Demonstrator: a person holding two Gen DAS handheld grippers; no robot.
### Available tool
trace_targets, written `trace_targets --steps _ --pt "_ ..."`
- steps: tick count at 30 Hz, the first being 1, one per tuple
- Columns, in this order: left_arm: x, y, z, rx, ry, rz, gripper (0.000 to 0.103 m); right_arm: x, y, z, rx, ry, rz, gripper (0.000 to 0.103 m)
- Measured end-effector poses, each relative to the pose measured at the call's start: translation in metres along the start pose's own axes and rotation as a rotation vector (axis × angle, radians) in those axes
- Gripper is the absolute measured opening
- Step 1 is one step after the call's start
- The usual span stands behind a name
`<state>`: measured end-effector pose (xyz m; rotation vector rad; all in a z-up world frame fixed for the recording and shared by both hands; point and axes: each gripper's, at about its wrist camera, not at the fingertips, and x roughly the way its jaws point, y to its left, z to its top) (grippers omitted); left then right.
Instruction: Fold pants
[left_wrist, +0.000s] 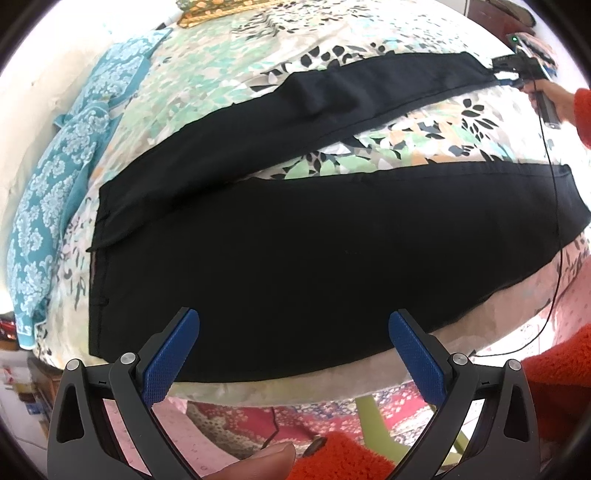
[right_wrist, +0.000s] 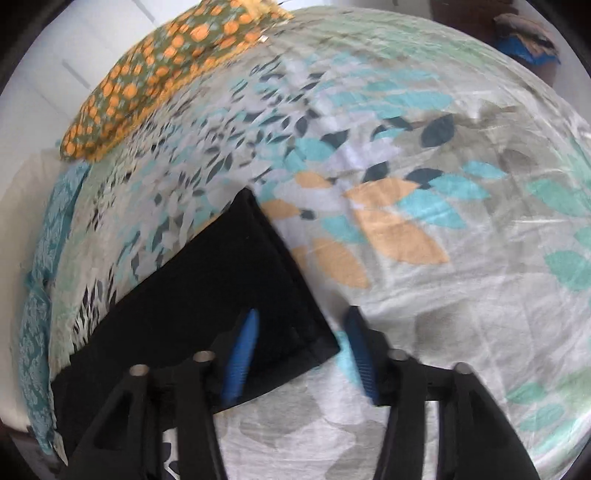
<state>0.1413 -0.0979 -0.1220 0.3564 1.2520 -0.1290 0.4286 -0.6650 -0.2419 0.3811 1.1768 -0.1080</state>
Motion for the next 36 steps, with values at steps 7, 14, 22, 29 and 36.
trace_targets --steps 7,14,22,29,36 --pt "-0.004 0.006 0.000 -0.026 -0.017 0.009 0.103 -0.010 0.003 -0.016 -0.107 -0.022 -0.214 0.019" --pt "0.000 0.011 -0.003 -0.024 -0.010 -0.007 0.103 -0.019 0.006 -0.019 -0.050 -0.080 -0.261 0.052" --pt "0.066 0.133 0.075 -0.219 -0.138 0.157 0.103 -0.087 0.036 -0.074 -0.052 -0.212 -0.154 0.072" --pt "0.196 0.266 0.104 -0.607 0.035 0.298 0.103 -0.136 0.086 -0.178 -0.078 -0.177 0.001 0.076" --pt "0.174 0.267 0.079 -0.639 -0.037 0.232 0.102 -0.171 0.135 -0.268 -0.058 -0.165 0.074 0.077"
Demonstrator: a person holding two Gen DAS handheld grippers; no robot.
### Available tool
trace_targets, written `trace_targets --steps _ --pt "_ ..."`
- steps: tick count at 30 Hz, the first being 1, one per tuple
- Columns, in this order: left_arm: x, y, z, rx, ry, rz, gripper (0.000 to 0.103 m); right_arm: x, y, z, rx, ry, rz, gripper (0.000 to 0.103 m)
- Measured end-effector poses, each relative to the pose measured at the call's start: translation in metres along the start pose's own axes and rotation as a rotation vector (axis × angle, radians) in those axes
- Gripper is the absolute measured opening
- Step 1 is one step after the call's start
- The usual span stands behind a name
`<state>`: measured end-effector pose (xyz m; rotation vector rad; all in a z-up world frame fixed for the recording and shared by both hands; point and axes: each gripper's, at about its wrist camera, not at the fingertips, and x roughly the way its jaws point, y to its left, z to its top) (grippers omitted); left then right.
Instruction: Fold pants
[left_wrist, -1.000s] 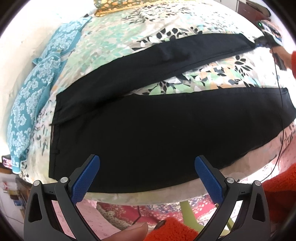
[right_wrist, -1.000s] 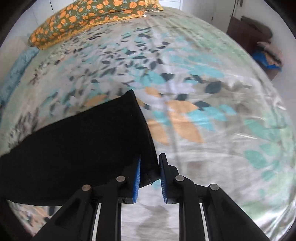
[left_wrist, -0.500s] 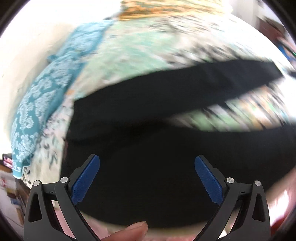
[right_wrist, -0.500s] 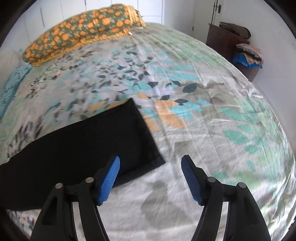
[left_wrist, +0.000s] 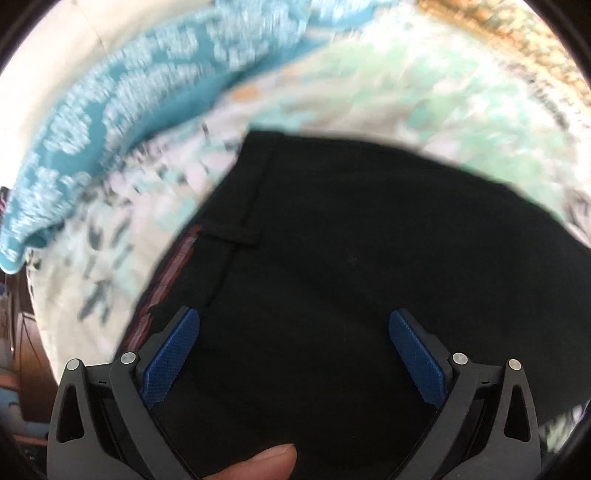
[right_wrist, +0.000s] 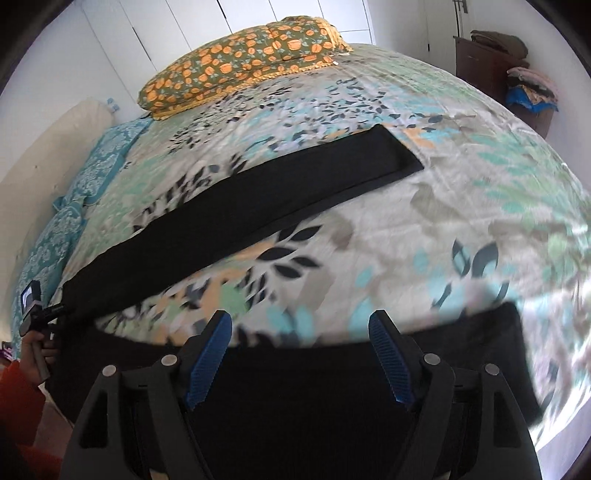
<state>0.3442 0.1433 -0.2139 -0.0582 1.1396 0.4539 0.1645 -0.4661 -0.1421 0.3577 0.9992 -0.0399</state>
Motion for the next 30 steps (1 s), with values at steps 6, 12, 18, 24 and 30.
trace_targets --steps 6,12,18,24,30 --pt "-0.092 -0.034 -0.110 0.184 -0.043 -0.278 0.102 0.008 0.060 -0.060 0.008 0.053 0.085 0.084" --pt "-0.110 -0.103 -0.206 0.427 0.018 -0.340 0.102 0.032 0.120 -0.097 -0.171 0.078 0.099 0.084" --pt "-0.108 -0.117 -0.229 0.513 -0.039 -0.315 0.103 0.047 0.137 -0.116 -0.326 0.097 0.025 0.084" --pt "-0.098 -0.108 -0.220 0.476 -0.005 -0.360 0.103 0.059 0.117 -0.126 -0.295 0.148 -0.004 0.085" --pt "-0.089 -0.108 -0.214 0.480 -0.011 -0.354 0.103 0.065 0.128 -0.134 -0.342 0.156 -0.031 0.101"
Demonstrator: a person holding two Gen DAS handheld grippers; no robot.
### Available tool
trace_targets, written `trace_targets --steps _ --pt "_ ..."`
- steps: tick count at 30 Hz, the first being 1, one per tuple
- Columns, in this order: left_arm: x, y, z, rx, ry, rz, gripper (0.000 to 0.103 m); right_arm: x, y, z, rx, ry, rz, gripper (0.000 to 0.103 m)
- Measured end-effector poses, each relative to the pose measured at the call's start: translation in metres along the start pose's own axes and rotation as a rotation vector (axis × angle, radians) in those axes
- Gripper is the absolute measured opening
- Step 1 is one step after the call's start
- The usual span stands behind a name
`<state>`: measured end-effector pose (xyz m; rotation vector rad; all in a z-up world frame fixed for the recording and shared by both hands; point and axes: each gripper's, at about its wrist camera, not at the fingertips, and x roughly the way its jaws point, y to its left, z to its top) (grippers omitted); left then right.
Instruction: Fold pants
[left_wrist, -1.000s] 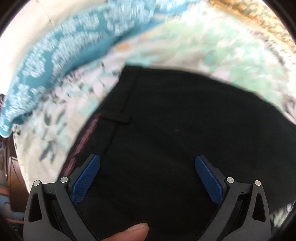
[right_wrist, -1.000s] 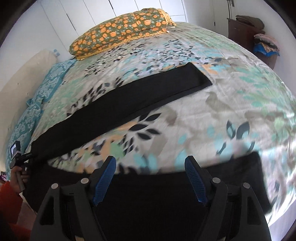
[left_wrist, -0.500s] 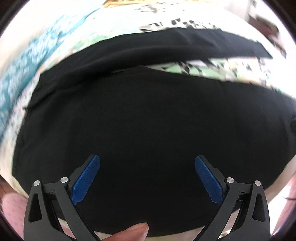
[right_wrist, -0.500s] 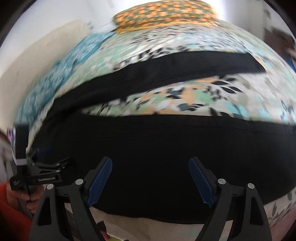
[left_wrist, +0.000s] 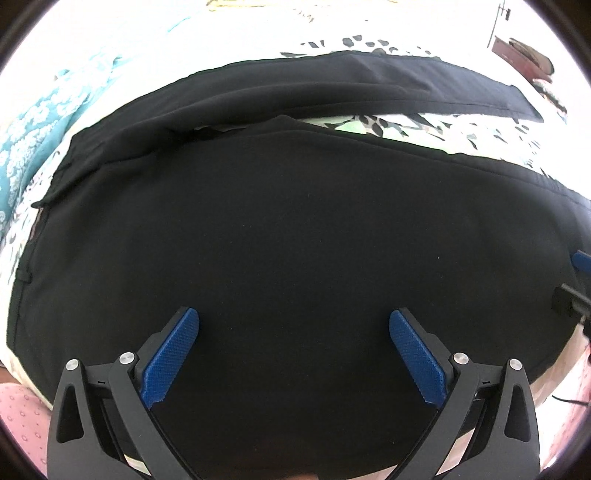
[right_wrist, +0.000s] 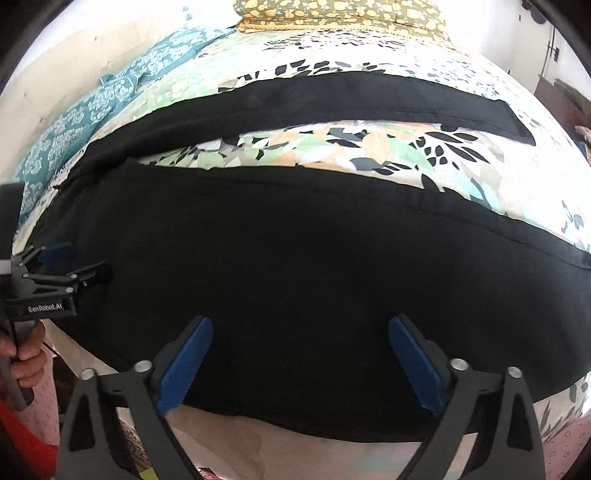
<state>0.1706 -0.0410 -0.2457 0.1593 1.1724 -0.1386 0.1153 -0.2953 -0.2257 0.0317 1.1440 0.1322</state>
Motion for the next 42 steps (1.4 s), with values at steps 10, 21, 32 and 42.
trace_targets --steps 10,21,32,42 --pt "0.0007 0.0000 -0.0011 0.002 0.005 -0.002 0.103 0.0041 0.0064 -0.0016 -0.022 -0.008 -0.040 0.103" --pt "-0.0006 0.0016 -0.0046 0.030 0.006 -0.020 0.103 0.0051 0.0085 -0.0020 -0.022 0.001 -0.055 0.103" --pt "-0.0019 0.0001 -0.0057 0.048 -0.004 -0.028 0.103 0.0048 0.0098 -0.0034 -0.026 -0.004 -0.065 0.103" --pt "-0.0070 0.0049 -0.0048 0.028 -0.008 -0.047 0.103 0.0047 0.0096 -0.0046 -0.026 -0.015 -0.066 0.103"
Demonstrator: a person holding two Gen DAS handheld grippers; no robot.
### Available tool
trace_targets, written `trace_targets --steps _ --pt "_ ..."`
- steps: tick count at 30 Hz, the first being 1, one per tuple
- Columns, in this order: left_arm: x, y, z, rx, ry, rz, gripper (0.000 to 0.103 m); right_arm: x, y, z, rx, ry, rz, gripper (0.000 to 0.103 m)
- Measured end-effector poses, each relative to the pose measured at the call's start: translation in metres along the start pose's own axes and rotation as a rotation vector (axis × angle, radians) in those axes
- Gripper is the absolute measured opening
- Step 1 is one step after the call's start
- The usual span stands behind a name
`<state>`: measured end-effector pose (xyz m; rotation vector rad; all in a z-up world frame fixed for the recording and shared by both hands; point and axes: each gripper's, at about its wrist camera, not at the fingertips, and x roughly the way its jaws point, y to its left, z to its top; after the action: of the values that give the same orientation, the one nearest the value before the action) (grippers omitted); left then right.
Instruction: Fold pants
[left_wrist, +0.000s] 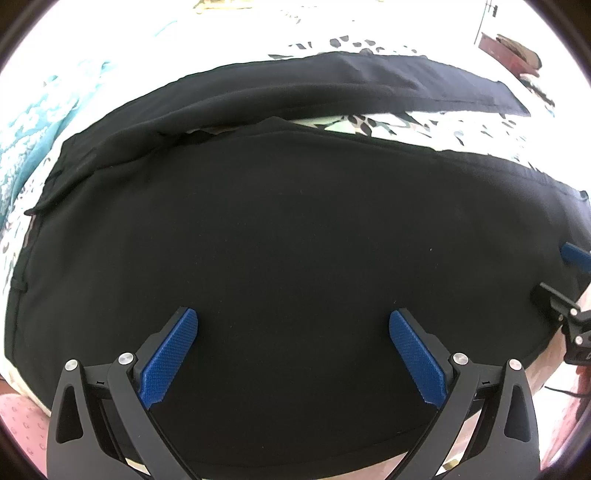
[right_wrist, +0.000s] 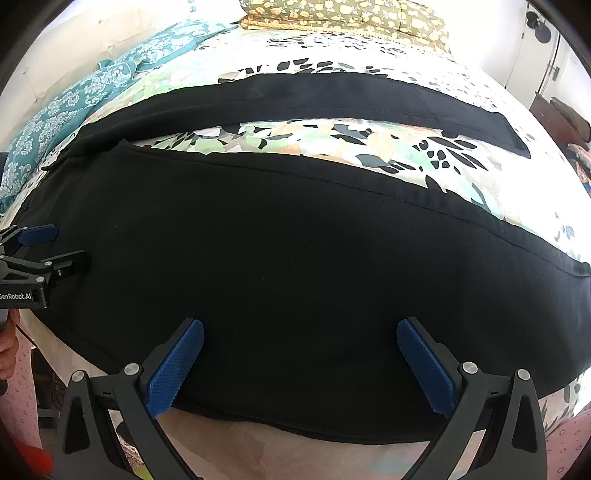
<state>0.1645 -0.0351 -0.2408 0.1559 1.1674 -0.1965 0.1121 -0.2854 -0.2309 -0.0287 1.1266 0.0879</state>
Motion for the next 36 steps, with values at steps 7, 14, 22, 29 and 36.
trace_targets --steps 7,14,22,29,36 --pt "-0.022 0.003 0.003 -0.016 -0.084 -0.027 0.102 0.000 0.000 0.000 0.000 -0.002 -0.001 0.103" --pt "-0.029 0.011 0.004 -0.034 -0.115 -0.015 0.102 0.000 0.001 0.000 -0.001 -0.004 -0.002 0.103" --pt "-0.026 0.016 0.007 -0.048 -0.117 -0.006 0.102 0.000 0.001 0.000 -0.004 -0.014 -0.005 0.103" --pt "-0.026 0.018 0.008 -0.054 -0.121 -0.004 0.102 0.000 0.001 -0.002 -0.005 -0.024 -0.007 0.103" --pt "-0.025 0.021 0.009 -0.064 -0.123 0.002 0.102 0.000 0.001 -0.003 -0.008 -0.038 -0.008 0.103"
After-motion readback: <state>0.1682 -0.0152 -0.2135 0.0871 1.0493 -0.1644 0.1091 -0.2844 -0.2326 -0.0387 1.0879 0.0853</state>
